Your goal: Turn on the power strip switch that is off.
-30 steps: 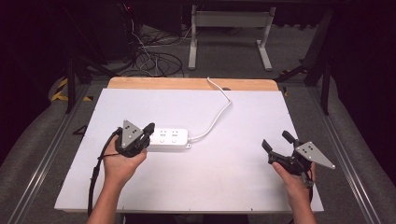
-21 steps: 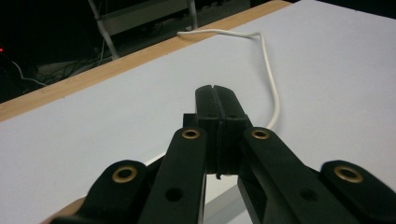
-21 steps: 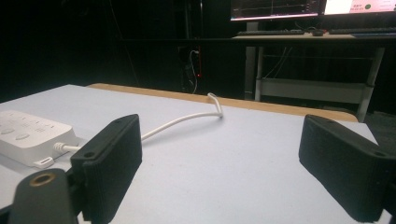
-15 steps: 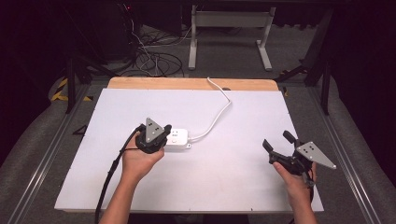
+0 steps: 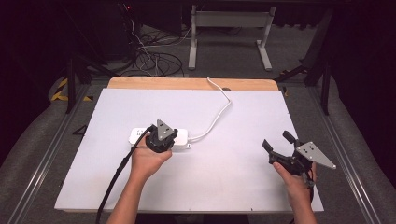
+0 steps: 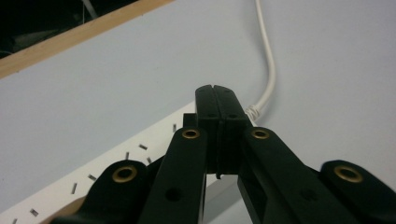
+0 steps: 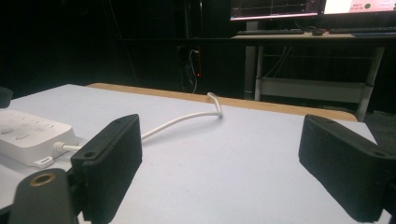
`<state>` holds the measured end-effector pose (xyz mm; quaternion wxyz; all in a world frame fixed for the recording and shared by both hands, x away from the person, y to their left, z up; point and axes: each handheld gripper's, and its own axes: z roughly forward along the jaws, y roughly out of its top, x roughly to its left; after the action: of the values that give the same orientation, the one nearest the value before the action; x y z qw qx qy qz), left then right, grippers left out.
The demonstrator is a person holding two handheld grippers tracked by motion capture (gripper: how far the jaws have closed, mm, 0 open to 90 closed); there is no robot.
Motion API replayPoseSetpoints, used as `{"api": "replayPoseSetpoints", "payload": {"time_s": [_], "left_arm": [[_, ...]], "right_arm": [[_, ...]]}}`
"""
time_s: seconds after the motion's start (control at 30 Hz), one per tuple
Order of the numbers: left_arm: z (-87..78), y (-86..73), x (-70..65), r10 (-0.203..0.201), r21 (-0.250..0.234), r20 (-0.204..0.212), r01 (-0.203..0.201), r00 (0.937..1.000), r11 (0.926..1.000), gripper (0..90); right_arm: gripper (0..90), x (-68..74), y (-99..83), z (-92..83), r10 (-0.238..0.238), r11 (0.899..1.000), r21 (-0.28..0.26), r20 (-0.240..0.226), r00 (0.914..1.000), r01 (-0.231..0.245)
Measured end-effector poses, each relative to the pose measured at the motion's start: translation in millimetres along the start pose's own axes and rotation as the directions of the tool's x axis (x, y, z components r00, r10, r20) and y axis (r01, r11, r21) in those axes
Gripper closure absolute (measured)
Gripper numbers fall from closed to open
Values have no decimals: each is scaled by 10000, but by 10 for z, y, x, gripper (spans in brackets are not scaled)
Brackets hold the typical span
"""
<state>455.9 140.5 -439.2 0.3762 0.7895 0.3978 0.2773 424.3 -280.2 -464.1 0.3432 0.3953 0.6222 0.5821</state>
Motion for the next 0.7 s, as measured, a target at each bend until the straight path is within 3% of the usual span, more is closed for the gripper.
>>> {"api": "replayPoseSetpoints", "payload": {"time_s": [0.27, 0.7], "left_arm": [[152, -77, 33, -324, 1014, -124, 335, 9994, 9943, 900], [255, -121, 41, -480, 1337, -98, 489, 9988, 9898, 900]], "right_arm": [[143, 5, -9, 7, -31, 10000, 82, -26, 10000, 31], [145, -6, -16, -1, -18, 10000, 97, -3, 10000, 18]]}}
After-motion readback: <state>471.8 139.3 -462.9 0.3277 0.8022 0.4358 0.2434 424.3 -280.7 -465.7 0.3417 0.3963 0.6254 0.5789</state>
